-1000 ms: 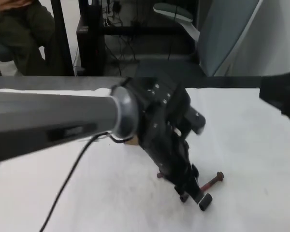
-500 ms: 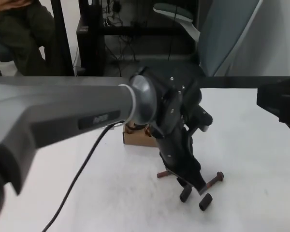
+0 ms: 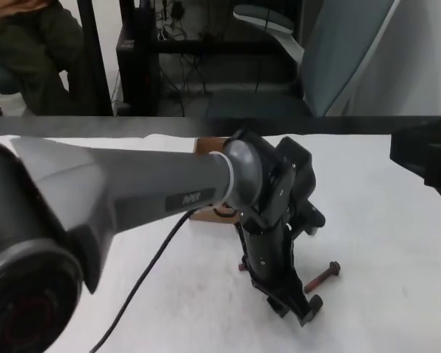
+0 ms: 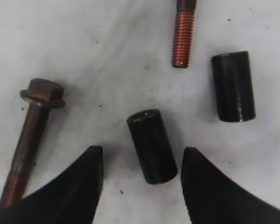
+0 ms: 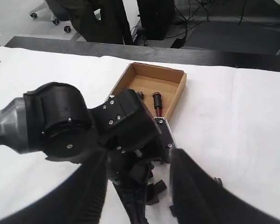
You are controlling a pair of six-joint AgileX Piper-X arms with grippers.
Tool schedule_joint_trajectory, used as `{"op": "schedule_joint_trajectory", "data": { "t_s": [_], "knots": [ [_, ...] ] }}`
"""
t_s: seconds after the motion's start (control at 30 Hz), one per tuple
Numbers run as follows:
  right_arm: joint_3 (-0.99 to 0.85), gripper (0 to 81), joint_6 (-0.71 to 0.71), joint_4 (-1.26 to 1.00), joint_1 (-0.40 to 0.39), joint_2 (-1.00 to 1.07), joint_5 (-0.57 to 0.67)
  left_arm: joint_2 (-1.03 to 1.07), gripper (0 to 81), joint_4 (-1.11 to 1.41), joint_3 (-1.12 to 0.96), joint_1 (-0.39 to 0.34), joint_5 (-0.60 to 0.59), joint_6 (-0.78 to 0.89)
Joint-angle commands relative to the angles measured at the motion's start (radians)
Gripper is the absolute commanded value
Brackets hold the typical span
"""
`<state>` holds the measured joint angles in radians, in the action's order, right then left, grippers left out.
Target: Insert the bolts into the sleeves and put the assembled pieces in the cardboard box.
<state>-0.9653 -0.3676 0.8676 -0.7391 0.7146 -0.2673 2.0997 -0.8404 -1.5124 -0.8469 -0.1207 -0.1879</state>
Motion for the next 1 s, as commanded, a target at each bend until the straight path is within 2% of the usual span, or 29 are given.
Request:
{"op": "schedule_joint_trajectory", "data": {
  "t_s": [0.0, 0.1, 0.17, 0.27, 0.47, 0.57, 0.73, 0.83, 0.97],
  "knots": [
    [0.001, 41.3, -0.008, -0.013, 0.001, -0.007, 0.003, 0.016, 35.3, 0.005, -0.013, -0.003, 0.006, 0.003],
    [0.001, 41.3, -0.008, -0.013, 0.001, -0.007, 0.028, 0.02, 11.1, 0.005, -0.017, -0.003, -0.009, 0.0],
    [0.001, 41.3, -0.008, -0.013, 0.001, -0.007, 0.03, 0.02, 3.2, 0.005, -0.025, -0.003, -0.017, 0.0],
    [0.001, 41.3, -0.008, -0.013, 0.001, -0.007, 0.03, 0.02, 2.5, 0.009, -0.037, -0.003, -0.059, -0.003],
    [0.002, 41.3, -0.01, -0.007, 0.001, -0.007, 0.029, 0.02, 1.0, 0.043, -0.041, -0.004, -0.065, -0.003],
    [0.006, 41.3, -0.064, 0.026, 0.001, -0.004, -0.002, 0.008, 1.8, 0.002, -0.041, -0.004, -0.06, 0.013],
    [0.075, 41.3, -0.202, 0.072, 0.001, 0.0, -0.171, -0.108, 1.8, -0.097, -0.038, 0.002, 0.062, 0.031],
    [0.139, 41.3, -0.235, -0.004, 0.001, 0.035, -0.164, -0.232, 1.8, -0.105, -0.021, 0.021, 0.093, 0.031],
    [0.205, 41.3, -0.249, -0.174, 0.001, 0.183, -0.179, -0.456, 1.8, -0.095, 0.042, 0.07, 0.172, 0.054]
  ]
}}
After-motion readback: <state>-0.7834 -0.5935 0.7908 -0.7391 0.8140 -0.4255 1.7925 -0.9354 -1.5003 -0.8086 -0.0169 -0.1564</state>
